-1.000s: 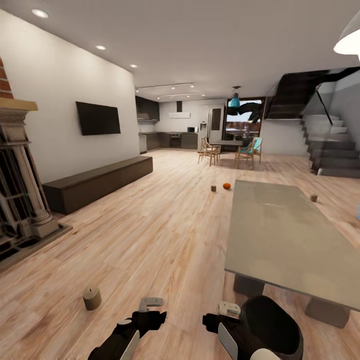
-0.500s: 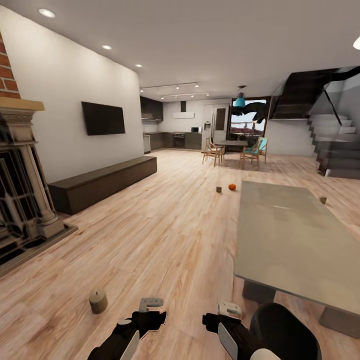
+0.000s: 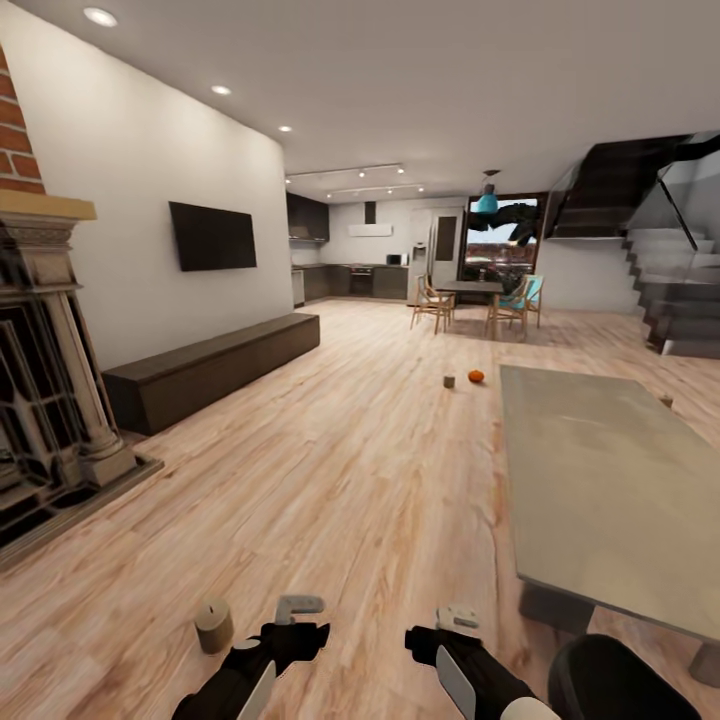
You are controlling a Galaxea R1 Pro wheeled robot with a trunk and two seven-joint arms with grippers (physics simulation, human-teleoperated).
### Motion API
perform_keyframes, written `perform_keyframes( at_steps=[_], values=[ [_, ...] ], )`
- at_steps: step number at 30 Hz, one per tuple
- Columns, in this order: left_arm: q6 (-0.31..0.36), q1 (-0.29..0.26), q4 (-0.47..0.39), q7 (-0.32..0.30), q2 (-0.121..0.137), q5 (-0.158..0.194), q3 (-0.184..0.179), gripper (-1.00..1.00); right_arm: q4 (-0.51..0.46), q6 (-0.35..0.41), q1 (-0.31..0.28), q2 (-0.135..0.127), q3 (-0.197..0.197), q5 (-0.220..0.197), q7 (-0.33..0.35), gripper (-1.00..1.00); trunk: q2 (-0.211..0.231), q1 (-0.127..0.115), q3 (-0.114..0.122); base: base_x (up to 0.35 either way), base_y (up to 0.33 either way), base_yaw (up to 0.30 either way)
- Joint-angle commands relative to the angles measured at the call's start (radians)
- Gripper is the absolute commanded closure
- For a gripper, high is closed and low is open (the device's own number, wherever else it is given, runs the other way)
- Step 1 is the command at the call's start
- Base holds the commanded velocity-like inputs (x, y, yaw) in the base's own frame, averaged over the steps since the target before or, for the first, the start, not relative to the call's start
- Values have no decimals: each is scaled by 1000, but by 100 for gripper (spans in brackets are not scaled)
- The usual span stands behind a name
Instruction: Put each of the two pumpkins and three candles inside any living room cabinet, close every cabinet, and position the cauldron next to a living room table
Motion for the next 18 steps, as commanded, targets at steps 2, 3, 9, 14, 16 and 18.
perform_keyframes(
  at_steps=[2,3,9,14,16,18],
  values=[
    [6,0,-2,0,1,10,-3,-100,-2,4,0,0,1,-8,-6,-100,0,0,-1,230,132,0],
    [6,0,-2,0,2,10,-3,-100,-2,4,0,0,1,-8,-6,-100,0,0,-1,239,85,0],
    [6,0,-2,0,2,10,-3,-100,-2,5,0,0,1,-8,-5,-100,0,0,2,268,20,-121],
    [6,0,-2,0,3,10,-2,-100,-2,6,0,0,1,-8,-1,-100,0,0,4,287,13,-72],
    [6,0,-2,0,3,10,-2,-100,-2,7,0,0,1,-8,0,-100,0,0,4,290,81,-14],
    [6,0,-2,0,3,10,-2,-100,-2,7,0,0,1,-8,0,-100,0,0,4,291,115,-6]
  ],
)
